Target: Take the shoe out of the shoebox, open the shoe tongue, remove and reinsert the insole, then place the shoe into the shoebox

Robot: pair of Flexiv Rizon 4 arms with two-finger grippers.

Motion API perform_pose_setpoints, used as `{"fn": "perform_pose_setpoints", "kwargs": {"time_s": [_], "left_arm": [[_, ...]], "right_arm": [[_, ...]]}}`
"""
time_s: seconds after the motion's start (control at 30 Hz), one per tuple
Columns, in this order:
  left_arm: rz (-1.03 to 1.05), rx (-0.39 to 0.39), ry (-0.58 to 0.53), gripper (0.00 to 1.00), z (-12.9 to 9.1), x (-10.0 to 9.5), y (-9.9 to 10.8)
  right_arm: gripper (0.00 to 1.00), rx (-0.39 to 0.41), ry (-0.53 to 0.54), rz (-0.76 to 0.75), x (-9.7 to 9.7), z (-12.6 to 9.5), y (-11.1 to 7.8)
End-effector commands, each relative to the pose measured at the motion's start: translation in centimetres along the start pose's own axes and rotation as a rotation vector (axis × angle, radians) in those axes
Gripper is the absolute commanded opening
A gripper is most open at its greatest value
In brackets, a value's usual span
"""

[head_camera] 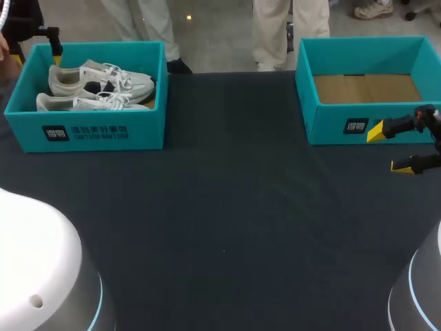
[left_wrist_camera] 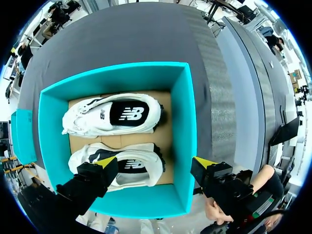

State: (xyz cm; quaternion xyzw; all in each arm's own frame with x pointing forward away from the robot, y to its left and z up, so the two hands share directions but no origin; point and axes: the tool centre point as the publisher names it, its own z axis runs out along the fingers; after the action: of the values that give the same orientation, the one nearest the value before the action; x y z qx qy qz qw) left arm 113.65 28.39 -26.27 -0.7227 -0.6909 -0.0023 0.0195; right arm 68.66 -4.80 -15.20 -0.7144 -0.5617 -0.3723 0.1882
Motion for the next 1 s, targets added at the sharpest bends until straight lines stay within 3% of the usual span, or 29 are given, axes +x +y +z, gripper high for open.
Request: {"fn": "perform_pose_setpoints", "kwargs": {"time_s": [0.03,0.3,0.53,0.7,0.8,1.0], "left_arm": [[0.021,-0.032,0.009,1.00,-0.3,-0.3,-3.3],[0.041,-0.051,-0.014,1.00,0.0,-0.1,-6.8],[0.039,-0.026,0.004,1.00,0.4,-0.7,-8.5],[0.034,-0.030,0.017,1.00,1.0,-1.3,-9.1],[0.028,-0.024,0.022,0.92,1.5,-1.6,-8.9],[0.013,0.005,0.025,0.87,2.4,-1.4,-8.0]], "right_arm": [[1.00,-0.003,-0.002,0.001,-0.1,0.0,-0.2],[1.00,-0.003,-0.002,0.001,-0.1,0.0,-0.2],[1.00,-0.003,-0.002,0.001,-0.1,0.0,-0.2],[1.00,-0.003,-0.002,0.001,-0.1,0.0,-0.2],[1.00,-0.003,-0.002,0.001,-0.1,0.0,-0.2],[1.00,-0.003,-0.002,0.001,-0.1,0.0,-0.2]]}}
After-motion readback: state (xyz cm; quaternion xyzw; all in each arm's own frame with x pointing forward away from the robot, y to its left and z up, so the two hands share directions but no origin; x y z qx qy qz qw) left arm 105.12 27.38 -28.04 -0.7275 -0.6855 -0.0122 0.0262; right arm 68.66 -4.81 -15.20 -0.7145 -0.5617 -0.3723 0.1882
